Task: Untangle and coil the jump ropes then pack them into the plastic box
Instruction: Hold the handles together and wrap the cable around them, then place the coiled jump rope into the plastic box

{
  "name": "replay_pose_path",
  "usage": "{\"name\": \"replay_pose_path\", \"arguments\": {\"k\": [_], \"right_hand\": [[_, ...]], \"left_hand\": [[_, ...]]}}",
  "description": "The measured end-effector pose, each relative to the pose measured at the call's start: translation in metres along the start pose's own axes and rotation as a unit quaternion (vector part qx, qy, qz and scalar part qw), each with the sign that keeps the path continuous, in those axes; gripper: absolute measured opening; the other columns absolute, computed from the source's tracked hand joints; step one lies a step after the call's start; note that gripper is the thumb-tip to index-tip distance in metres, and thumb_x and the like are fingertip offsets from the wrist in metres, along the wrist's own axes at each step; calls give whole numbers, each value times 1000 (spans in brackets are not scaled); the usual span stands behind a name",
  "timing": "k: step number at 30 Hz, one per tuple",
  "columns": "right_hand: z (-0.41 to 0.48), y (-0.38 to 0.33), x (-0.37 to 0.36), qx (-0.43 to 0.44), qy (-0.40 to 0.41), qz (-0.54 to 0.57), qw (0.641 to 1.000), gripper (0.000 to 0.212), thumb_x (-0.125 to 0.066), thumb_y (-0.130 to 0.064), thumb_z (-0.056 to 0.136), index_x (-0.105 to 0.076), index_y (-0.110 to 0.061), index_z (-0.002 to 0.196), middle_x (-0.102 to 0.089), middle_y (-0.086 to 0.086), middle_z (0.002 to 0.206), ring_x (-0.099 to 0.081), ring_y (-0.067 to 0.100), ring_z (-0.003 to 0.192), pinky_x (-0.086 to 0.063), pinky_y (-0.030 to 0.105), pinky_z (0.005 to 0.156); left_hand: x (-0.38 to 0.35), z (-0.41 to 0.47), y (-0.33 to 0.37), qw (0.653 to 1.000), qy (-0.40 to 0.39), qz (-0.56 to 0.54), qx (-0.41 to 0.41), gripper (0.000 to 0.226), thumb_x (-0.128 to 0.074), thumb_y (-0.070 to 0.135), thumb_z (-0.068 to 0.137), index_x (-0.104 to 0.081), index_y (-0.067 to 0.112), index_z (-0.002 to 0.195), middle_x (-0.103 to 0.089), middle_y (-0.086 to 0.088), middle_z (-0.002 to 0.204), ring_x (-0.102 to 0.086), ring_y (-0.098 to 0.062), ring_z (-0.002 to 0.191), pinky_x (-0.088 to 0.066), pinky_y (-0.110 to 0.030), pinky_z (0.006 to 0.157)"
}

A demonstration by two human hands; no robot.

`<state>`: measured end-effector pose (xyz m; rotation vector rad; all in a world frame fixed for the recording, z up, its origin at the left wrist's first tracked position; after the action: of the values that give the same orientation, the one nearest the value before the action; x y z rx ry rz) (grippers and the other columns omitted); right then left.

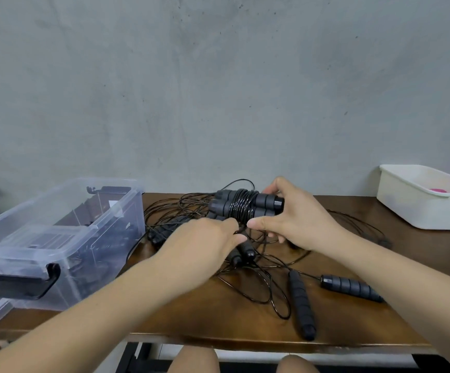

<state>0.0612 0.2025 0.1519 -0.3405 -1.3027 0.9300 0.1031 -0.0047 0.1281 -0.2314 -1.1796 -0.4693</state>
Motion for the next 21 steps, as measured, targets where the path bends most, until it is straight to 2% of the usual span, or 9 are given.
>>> {"name": "replay_pose_path", "arguments": {"k": [3, 6, 9, 11, 13, 15, 17, 19, 21], "right_hand": [[0, 0, -11, -5, -31, -20, 999, 52, -95, -37, 78, -53, -28, 108, -74, 4, 73, -60, 8, 44, -45, 26, 46], [-6, -8, -23, -13, -92, -29, 995, 55, -94, -39, 78, -52, -30, 114, -73, 3, 69, -59, 11, 46, -48, 31, 49], [-13, -16, -32, -6, -171, 22, 985, 50, -92, -29, 84, -53, -26, 115, -71, -4, 65, -58, 13, 51, -51, 34, 54], [-15, -19, -33, 10, -201, 52, 978, 48, -92, -23, 85, -54, -23, 114, -69, -2, 67, -58, 14, 53, -50, 34, 54], [-17, -21, -31, 25, -220, 60, 973, 47, -92, -24, 85, -54, -24, 113, -70, 2, 69, -59, 16, 54, -50, 35, 56], [-19, -22, -31, 34, -238, 49, 969, 46, -92, -29, 85, -54, -30, 112, -73, 8, 73, -60, 19, 56, -51, 37, 60], [-19, -21, -33, 42, -244, 51, 968, 46, -92, -31, 85, -54, -34, 111, -75, 14, 78, -62, 19, 56, -53, 38, 62], [-18, -21, -34, 46, -239, 64, 968, 47, -92, -31, 85, -54, -34, 110, -75, 18, 80, -61, 20, 56, -52, 38, 61], [-15, -20, -35, 46, -238, 83, 967, 46, -93, -30, 84, -54, -32, 109, -74, 21, 81, -60, 21, 57, -50, 38, 61]], "left_hand": [[17, 7, -6, 997, 30, 30, -58, 34, -46, 53, 108, -58, 22, 98, -63, 7, 89, -65, -24, 85, -50, -40, 72], [27, 11, -18, 992, 29, -74, -96, 21, -63, 48, 100, -64, 27, 96, -66, 10, 83, -60, -11, 75, -51, -40, 68], [31, 15, -29, 979, 5, -199, -54, 21, -82, 42, 89, -64, 30, 90, -67, 5, 75, -59, -13, 68, -48, -31, 61], [30, 15, -32, 971, 5, -235, -40, 22, -89, 38, 83, -69, 29, 88, -66, 8, 81, -59, -10, 73, -45, -22, 65], [23, 15, -39, 958, -7, -286, -21, 23, -89, 38, 83, -71, 29, 94, -63, 8, 90, -57, -15, 79, -45, -25, 73], [17, 10, -44, 930, -29, -365, 1, 36, -87, 41, 86, -66, 31, 113, -61, 5, 102, -54, -20, 82, -47, -33, 76], [14, 4, -44, 928, 5, -373, -6, 43, -86, 41, 86, -61, 34, 120, -57, 8, 113, -54, -4, 82, -45, -25, 75], [13, 0, -41, 938, 82, -336, -23, 29, -87, 34, 86, -68, 30, 107, -53, 9, 114, -57, -8, 99, -43, -19, 82], [12, -2, -39, 935, 120, -334, -29, 14, -88, 28, 84, -77, 26, 92, -57, 8, 111, -58, -18, 112, -43, -22, 94]]}}
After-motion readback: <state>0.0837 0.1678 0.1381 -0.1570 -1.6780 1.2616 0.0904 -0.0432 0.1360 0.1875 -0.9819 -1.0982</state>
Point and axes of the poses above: each hand's wrist, its own z-axis towards the middle knuckle, its own x-axis out of the back of the hand, y = z × x, the point moved 2 cm from there along z, towards the middle knuckle
